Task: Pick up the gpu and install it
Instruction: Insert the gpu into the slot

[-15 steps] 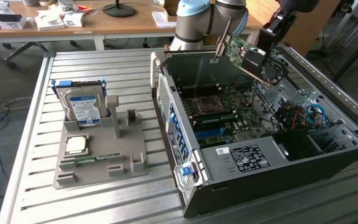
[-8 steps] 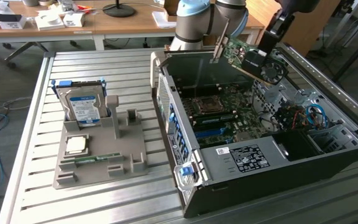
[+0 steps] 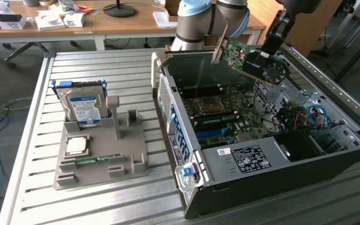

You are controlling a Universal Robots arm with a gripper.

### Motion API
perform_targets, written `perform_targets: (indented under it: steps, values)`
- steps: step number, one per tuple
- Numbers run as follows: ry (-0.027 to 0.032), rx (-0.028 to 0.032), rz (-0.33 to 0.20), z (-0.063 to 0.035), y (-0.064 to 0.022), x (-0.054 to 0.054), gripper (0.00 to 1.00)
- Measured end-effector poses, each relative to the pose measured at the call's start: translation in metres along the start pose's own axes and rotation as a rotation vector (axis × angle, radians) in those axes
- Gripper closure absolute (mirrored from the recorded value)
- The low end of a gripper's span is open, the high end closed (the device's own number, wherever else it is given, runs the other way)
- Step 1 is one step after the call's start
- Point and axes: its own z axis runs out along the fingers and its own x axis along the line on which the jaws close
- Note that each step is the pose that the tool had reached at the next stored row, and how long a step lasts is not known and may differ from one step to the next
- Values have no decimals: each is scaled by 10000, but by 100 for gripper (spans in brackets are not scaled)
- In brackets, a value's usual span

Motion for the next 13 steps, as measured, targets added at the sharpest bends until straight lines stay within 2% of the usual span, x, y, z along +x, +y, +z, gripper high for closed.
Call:
perform_targets:
  steps: [13]
  values:
    - [188,1,-2045,9,-1,0,74]
